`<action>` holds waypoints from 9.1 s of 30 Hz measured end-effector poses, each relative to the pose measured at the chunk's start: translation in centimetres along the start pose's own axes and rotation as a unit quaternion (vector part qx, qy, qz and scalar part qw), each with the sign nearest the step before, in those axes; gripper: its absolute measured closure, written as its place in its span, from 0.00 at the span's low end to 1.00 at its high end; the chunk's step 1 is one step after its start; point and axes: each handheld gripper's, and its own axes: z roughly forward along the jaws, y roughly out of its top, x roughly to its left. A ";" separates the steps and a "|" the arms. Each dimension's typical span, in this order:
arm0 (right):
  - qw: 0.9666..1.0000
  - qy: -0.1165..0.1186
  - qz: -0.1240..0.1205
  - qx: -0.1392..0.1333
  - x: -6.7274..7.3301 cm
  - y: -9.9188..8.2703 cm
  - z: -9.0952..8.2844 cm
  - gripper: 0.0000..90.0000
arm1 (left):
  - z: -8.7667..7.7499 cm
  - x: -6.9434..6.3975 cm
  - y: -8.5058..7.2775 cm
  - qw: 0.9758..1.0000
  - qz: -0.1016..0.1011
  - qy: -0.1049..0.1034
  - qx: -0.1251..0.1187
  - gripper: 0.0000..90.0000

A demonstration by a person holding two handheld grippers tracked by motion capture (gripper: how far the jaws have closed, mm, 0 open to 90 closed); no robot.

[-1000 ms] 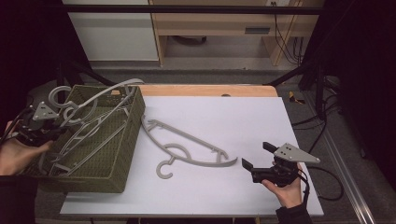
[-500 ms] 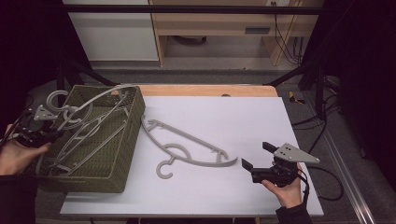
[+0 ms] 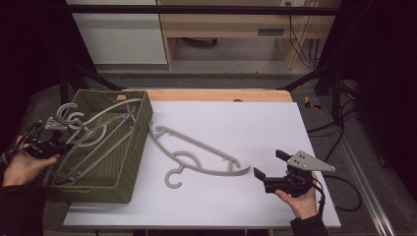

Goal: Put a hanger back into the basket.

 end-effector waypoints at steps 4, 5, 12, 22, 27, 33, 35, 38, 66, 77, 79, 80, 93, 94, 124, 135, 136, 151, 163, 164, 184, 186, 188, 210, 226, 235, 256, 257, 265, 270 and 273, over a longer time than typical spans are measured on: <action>1.000 0.000 0.000 0.000 0.0 0.0 0.0 0.05 | 1.1 -0.5 0.3 1.000 0.010 -0.010 0.014 0.89; 1.000 0.000 0.000 0.000 0.0 0.0 0.0 0.05 | 1.4 -0.6 0.3 1.000 0.012 -0.014 0.017 0.89; 1.000 0.001 -0.002 0.000 0.0 0.0 0.0 0.05 | 2.2 0.1 -0.2 0.999 -0.031 -0.026 0.008 0.87; 1.000 0.001 0.000 0.003 0.0 0.0 0.2 0.05 | 3.3 0.7 -1.1 0.997 -0.071 -0.008 0.012 0.75; 1.000 0.003 -0.001 0.002 0.1 0.0 0.2 0.05 | 3.6 0.6 -1.3 0.997 -0.074 -0.003 0.014 0.65; 1.000 0.003 0.000 0.002 0.1 0.0 0.3 0.05 | 2.8 0.6 -1.8 0.997 -0.080 0.003 -0.007 0.59; 1.000 0.002 0.000 0.002 0.0 0.0 0.3 0.05 | 2.5 0.5 -1.7 0.997 -0.078 0.003 -0.012 0.59; 1.000 0.003 0.000 0.002 0.0 0.1 0.3 0.05 | 1.3 -0.2 -1.4 0.997 -0.067 0.002 -0.041 0.55; 1.000 0.018 -0.017 0.001 0.6 1.6 1.2 0.07 | -5.0 -12.8 1.6 0.937 -0.061 -0.126 -0.319 0.18; 0.998 0.040 -0.026 0.031 1.4 2.0 2.8 0.07 | -4.4 -17.1 1.5 0.928 -0.033 -0.164 -0.332 0.15; 0.998 0.046 -0.027 0.039 1.6 2.0 3.2 0.07 | -4.2 -17.7 1.4 0.929 -0.026 -0.167 -0.330 0.14; 0.998 0.046 -0.027 0.039 1.6 2.0 3.2 0.07 | -4.2 -17.7 1.4 0.929 -0.026 -0.167 -0.330 0.14; 0.988 0.082 -0.053 0.122 2.9 2.8 6.9 0.09 | -2.8 -18.7 1.2 0.928 -0.016 -0.186 -0.321 0.12; 0.986 0.085 -0.057 0.130 3.0 3.0 7.2 0.10 | -2.8 -18.7 1.2 0.929 -0.015 -0.186 -0.320 0.12; 0.925 0.135 -0.143 0.324 6.8 2.0 18.8 0.46 | -3.3 -17.6 1.0 0.927 -0.023 -0.182 -0.328 0.12; 0.920 0.136 -0.138 0.341 6.8 0.2 20.7 0.68 | -3.5 -17.0 0.8 0.926 -0.031 -0.178 -0.332 0.11; 0.920 0.136 -0.138 0.341 6.8 0.2 20.7 0.68 | -3.5 -17.0 0.8 0.926 -0.031 -0.178 -0.332 0.11; 0.909 0.145 -0.163 0.355 7.3 -0.2 20.8 0.86 | -3.4 -17.3 0.8 0.927 -0.026 -0.178 -0.329 0.12; 0.909 0.157 -0.122 0.365 7.0 -0.5 19.7 0.90 | -3.3 -17.4 0.9 0.928 -0.024 -0.179 -0.326 0.12; 0.911 0.154 -0.116 0.364 7.0 -0.6 19.5 0.90 | -3.2 -17.4 0.9 0.929 -0.022 -0.178 -0.323 0.12; 0.917 0.140 -0.132 0.349 7.3 -1.2 18.6 0.91 | -3.1 -17.7 1.0 0.930 -0.012 -0.180 -0.319 0.12; 0.917 0.150 -0.128 0.346 6.8 -1.1 18.6 0.91 | -3.2 -17.6 0.9 0.930 -0.013 -0.179 -0.321 0.11; 0.918 0.161 -0.121 0.343 6.4 -0.9 18.4 0.91 | -3.2 -17.5 0.9 0.930 -0.014 -0.179 -0.322 0.12; 0.941 0.193 -0.067 0.271 3.0 3.2 13.1 0.93 | -3.5 -17.7 1.0 0.930 -0.002 -0.175 -0.324 0.12; 0.944 0.229 -0.064 0.228 2.4 5.3 9.3 0.93 | -3.7 -19.1 2.1 0.934 0.052 -0.166 -0.312 0.12; 0.941 0.252 -0.076 0.214 3.2 6.1 7.9 0.93 | -3.4 -20.8 4.5 0.941 0.120 -0.142 -0.283 0.13; 0.919 0.317 -0.085 0.216 4.9 6.3 7.0 0.93 | -0.2 -24.4 7.3 0.932 0.249 -0.099 -0.244 0.49; 0.916 0.327 -0.087 0.214 5.0 6.4 7.0 0.93 | -0.1 -24.6 7.3 0.930 0.259 -0.095 -0.244 0.53; 0.915 0.331 -0.087 0.213 5.1 6.6 6.7 0.93 | 0.0 -24.5 7.3 0.926 0.281 -0.098 -0.233 0.69; 0.911 0.345 -0.088 0.211 4.9 6.6 6.7 0.92 | -0.4 -24.9 7.0 0.922 0.301 -0.091 -0.227 0.72; 0.911 0.342 -0.092 0.213 4.8 6.8 6.6 0.92 | -0.6 -25.1 7.0 0.919 0.315 -0.087 -0.223 0.74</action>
